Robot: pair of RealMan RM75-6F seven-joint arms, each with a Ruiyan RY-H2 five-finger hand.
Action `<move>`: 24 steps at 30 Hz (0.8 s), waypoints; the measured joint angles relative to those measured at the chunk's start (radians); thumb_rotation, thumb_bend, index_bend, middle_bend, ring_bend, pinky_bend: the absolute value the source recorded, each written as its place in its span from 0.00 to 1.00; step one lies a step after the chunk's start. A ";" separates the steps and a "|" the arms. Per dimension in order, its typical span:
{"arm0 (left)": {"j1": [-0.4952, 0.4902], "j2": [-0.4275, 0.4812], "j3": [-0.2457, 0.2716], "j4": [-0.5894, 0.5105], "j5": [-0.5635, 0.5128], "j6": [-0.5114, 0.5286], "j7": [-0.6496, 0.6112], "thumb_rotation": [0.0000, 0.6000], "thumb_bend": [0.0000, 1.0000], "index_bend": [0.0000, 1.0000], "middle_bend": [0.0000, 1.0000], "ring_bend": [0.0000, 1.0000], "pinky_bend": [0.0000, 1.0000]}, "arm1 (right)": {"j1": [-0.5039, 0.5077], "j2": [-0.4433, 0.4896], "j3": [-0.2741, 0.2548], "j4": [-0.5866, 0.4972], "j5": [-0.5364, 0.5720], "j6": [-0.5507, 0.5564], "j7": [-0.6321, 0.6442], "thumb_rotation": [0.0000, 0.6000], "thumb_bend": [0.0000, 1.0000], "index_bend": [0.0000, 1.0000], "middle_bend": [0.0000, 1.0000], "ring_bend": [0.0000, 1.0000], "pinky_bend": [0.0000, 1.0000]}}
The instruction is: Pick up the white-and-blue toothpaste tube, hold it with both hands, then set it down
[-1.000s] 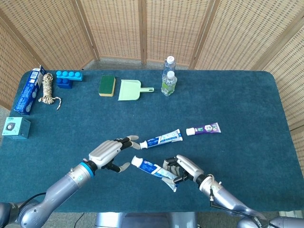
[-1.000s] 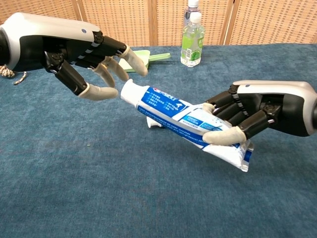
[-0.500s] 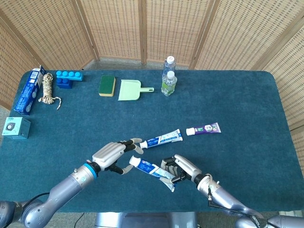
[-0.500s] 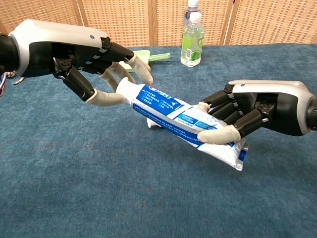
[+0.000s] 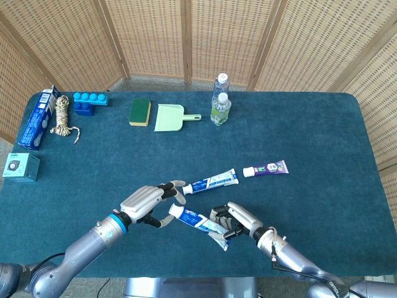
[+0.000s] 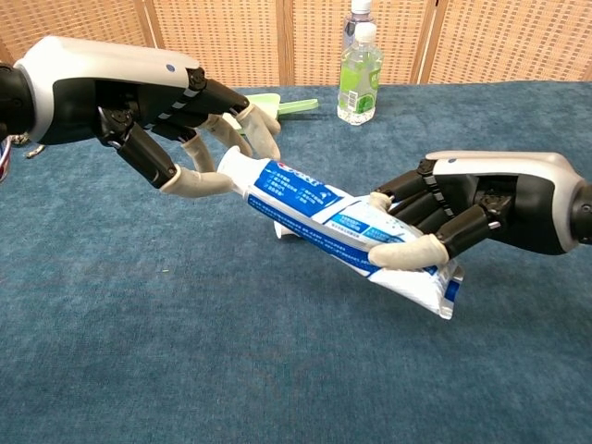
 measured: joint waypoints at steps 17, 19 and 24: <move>-0.003 0.005 0.011 0.011 0.002 0.003 -0.014 0.98 0.38 0.36 0.12 0.19 0.34 | 0.000 0.001 0.005 0.009 -0.003 -0.018 0.031 1.00 0.68 1.00 0.77 0.75 0.68; -0.004 0.004 0.011 0.011 0.002 0.005 -0.014 0.99 0.38 0.36 0.12 0.19 0.34 | -0.002 0.001 0.005 0.010 -0.007 -0.019 0.038 1.00 0.67 1.00 0.77 0.75 0.68; -0.006 0.001 0.011 0.010 0.001 0.009 -0.013 1.00 0.38 0.37 0.13 0.19 0.34 | -0.005 0.003 0.003 0.014 -0.018 -0.023 0.049 1.00 0.67 1.00 0.77 0.75 0.68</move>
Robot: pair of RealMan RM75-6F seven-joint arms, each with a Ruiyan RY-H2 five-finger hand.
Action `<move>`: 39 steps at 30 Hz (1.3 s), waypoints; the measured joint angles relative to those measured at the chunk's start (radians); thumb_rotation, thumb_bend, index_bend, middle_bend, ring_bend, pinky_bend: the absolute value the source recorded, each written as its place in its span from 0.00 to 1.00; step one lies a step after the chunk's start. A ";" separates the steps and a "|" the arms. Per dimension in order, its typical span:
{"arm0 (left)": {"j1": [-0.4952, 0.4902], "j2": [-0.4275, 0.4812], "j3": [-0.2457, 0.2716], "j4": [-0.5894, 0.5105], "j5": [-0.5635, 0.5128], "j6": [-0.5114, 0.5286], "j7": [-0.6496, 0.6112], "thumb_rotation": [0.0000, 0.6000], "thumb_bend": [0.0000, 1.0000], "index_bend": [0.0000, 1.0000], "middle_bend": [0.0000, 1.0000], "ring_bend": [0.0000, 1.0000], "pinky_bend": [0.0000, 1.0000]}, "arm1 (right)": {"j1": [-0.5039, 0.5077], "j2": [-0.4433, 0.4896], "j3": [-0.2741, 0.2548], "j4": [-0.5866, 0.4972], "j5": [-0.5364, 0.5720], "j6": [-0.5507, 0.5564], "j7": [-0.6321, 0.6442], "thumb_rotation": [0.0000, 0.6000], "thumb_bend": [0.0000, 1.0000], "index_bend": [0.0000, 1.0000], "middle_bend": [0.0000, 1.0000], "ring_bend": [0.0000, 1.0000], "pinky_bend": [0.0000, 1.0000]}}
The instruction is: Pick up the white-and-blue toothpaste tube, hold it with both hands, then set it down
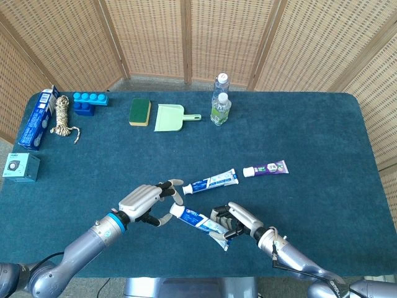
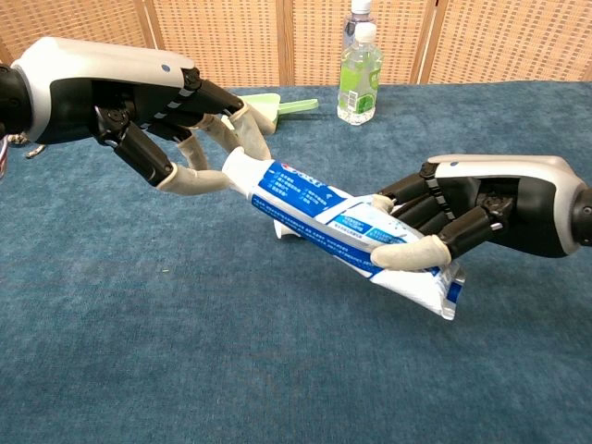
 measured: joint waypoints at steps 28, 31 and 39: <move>0.004 -0.007 0.013 -0.001 -0.004 0.032 0.014 1.00 0.38 0.45 0.14 0.21 0.27 | -0.004 -0.005 0.008 0.020 0.001 -0.003 0.041 1.00 0.68 1.00 0.77 0.76 0.68; 0.005 -0.010 0.014 -0.001 -0.002 0.036 0.016 1.00 0.38 0.46 0.14 0.21 0.25 | -0.005 -0.006 0.009 0.020 0.008 0.000 0.039 1.00 0.68 1.00 0.77 0.76 0.68; 0.007 -0.011 0.016 -0.005 0.002 0.041 0.021 1.00 0.38 0.49 0.14 0.21 0.27 | -0.008 -0.009 0.012 0.026 0.028 0.003 0.034 1.00 0.68 1.00 0.77 0.76 0.68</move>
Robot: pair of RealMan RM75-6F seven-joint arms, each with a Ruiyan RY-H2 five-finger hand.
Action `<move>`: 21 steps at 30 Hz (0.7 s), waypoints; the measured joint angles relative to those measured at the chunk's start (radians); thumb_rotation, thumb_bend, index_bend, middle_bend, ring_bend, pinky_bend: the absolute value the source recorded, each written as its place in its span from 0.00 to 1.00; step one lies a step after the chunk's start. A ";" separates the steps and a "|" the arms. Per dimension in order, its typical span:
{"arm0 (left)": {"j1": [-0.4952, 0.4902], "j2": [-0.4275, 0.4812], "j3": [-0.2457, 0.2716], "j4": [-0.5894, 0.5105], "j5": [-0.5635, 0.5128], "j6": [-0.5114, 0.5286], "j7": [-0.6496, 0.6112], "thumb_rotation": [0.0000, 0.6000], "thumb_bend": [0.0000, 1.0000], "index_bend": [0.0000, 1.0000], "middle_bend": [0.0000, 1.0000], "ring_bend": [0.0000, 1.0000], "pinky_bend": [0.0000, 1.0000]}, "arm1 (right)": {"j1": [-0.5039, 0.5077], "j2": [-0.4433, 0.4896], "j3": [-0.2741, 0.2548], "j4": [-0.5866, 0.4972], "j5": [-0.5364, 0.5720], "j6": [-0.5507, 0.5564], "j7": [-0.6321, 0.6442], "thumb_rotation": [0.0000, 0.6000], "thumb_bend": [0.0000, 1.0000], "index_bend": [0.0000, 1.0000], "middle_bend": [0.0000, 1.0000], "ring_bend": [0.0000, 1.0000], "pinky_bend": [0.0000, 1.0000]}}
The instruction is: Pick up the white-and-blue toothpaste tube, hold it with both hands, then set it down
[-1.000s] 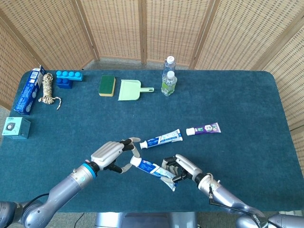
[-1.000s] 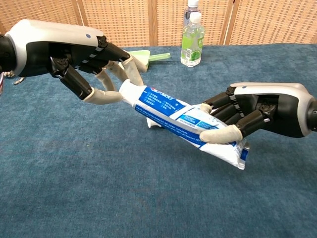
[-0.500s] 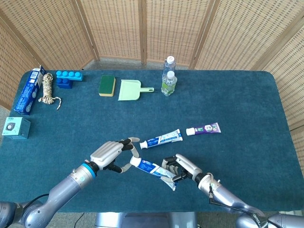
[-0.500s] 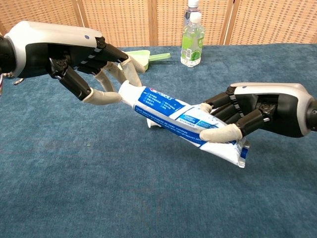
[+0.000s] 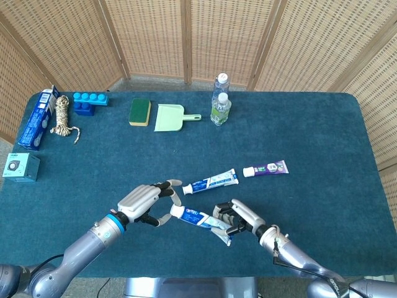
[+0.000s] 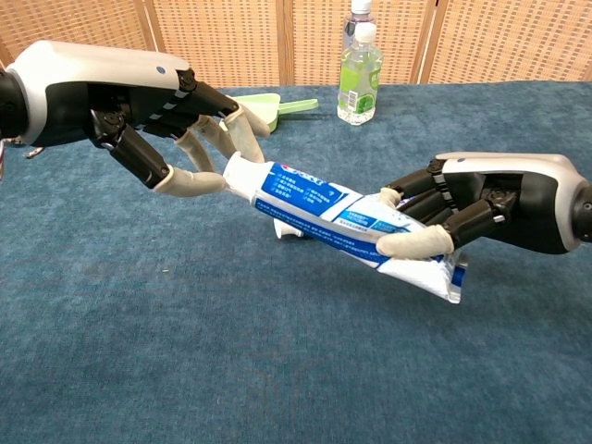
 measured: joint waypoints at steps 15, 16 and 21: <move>0.013 0.003 0.003 -0.006 0.013 0.013 -0.002 1.00 0.38 0.50 0.14 0.21 0.27 | -0.006 -0.003 0.016 0.018 0.031 -0.006 0.022 1.00 0.68 1.00 0.77 0.76 0.68; 0.014 0.004 0.003 -0.007 0.015 0.014 -0.002 1.00 0.38 0.50 0.14 0.21 0.27 | -0.006 -0.002 0.018 0.020 0.033 -0.006 0.024 1.00 0.68 1.00 0.77 0.76 0.68; 0.018 0.007 0.008 -0.012 0.020 0.015 0.001 1.00 0.38 0.49 0.14 0.21 0.27 | -0.010 0.000 0.025 0.022 0.040 -0.006 0.034 1.00 0.68 1.00 0.77 0.76 0.68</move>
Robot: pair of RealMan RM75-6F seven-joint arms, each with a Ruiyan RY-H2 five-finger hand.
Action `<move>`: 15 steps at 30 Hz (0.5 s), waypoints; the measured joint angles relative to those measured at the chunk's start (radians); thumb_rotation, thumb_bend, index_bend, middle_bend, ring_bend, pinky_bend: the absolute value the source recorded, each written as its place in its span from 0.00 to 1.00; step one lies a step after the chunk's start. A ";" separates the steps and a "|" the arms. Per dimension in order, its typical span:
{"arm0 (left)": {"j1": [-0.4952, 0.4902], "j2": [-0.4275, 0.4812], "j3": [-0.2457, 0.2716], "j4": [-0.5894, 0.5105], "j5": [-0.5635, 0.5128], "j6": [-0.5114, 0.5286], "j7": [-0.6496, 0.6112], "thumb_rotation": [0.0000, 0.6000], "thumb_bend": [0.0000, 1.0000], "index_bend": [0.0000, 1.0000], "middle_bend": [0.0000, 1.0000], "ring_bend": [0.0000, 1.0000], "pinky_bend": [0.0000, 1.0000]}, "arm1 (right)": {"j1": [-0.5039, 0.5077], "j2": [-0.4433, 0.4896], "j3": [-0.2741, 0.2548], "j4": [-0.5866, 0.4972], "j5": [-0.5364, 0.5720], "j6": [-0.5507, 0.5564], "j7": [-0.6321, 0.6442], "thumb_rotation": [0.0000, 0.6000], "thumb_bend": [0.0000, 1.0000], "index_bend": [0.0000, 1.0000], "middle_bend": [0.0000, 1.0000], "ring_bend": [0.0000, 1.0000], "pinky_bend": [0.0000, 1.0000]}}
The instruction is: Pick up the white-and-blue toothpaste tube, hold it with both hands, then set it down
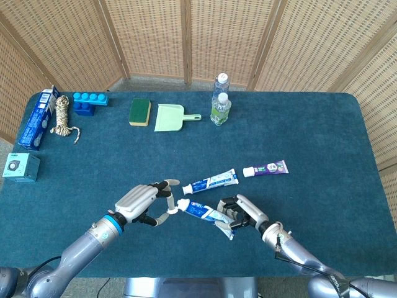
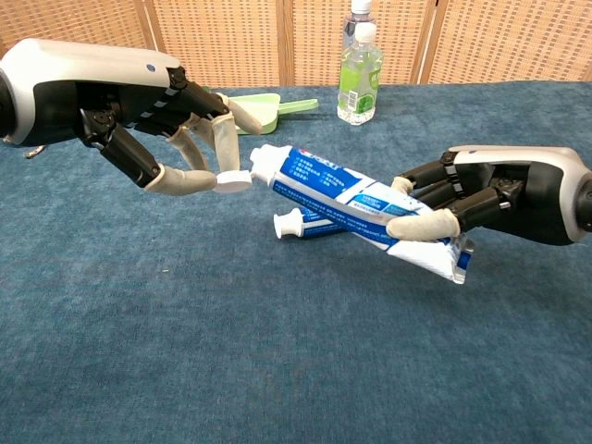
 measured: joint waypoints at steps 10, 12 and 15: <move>0.005 -0.002 0.008 -0.005 0.010 -0.003 0.005 1.00 0.38 0.47 0.13 0.21 0.26 | -0.010 0.010 0.022 0.000 0.002 -0.007 0.045 1.00 0.68 1.00 0.77 0.76 0.68; 0.008 -0.001 0.010 -0.008 0.016 -0.001 0.004 1.00 0.38 0.46 0.12 0.21 0.27 | -0.011 0.012 0.025 0.001 0.001 -0.008 0.052 1.00 0.68 1.00 0.77 0.76 0.68; 0.021 0.011 0.011 -0.020 0.040 0.012 0.000 1.00 0.38 0.43 0.12 0.21 0.25 | -0.014 0.015 0.025 0.006 -0.003 -0.002 0.043 1.00 0.68 1.00 0.77 0.76 0.68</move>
